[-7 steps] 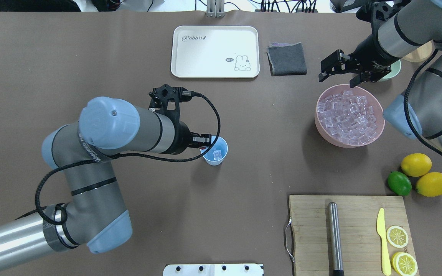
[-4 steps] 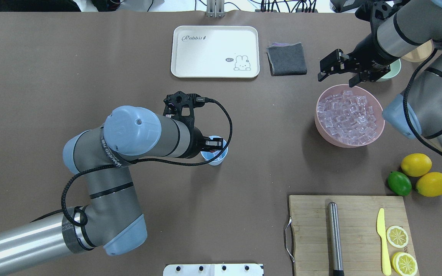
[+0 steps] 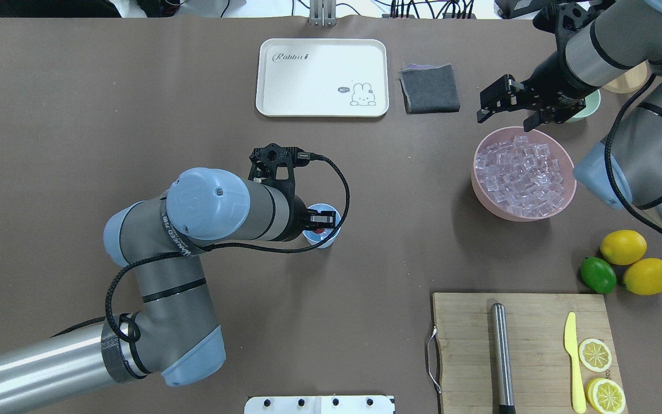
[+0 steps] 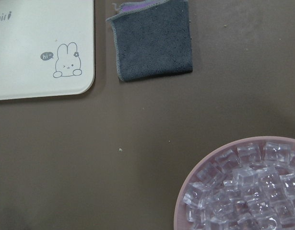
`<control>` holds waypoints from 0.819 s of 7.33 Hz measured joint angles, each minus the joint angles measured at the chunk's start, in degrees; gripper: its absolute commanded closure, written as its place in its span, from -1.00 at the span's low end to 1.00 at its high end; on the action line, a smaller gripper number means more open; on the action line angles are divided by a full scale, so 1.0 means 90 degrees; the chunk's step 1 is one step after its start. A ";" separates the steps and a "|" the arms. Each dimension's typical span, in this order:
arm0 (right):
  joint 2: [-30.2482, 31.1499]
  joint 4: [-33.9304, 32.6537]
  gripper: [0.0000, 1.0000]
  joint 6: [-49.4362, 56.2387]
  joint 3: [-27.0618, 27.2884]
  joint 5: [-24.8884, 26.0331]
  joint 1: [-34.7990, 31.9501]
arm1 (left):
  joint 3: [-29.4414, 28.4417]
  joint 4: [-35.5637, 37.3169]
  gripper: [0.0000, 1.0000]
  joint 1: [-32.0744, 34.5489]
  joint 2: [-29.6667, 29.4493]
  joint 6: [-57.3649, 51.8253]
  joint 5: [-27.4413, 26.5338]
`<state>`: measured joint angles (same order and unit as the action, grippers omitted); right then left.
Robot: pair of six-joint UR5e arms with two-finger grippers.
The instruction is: Put ice and strawberries in cup
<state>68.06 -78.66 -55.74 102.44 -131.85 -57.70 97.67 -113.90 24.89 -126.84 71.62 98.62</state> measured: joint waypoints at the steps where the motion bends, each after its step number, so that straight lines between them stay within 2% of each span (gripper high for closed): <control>1: 0.0003 0.0000 -1.00 -0.0004 0.0002 -0.0004 -0.0003 | -0.0016 -0.0005 -0.94 -0.0052 -0.0041 0.0085 -0.0145; 3: 0.0005 -0.0002 -1.00 -0.0007 0.0014 -0.0014 -0.0005 | -0.0022 0.0005 -0.95 -0.0052 -0.0128 0.0183 -0.0340; 5: -0.0004 -0.0009 -1.00 -0.0003 0.0002 -0.0011 -0.0004 | -0.0025 0.0034 -0.95 0.0557 -0.0088 -0.0334 -0.0143; 6: -0.0012 -0.0009 -1.00 -0.0005 0.0001 -0.0009 0.0000 | -0.0028 0.0053 -0.95 0.1056 0.0070 -0.1042 0.0163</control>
<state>67.96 -78.74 -55.79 102.45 -131.93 -57.70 97.41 -113.42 34.39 -126.21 62.24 100.09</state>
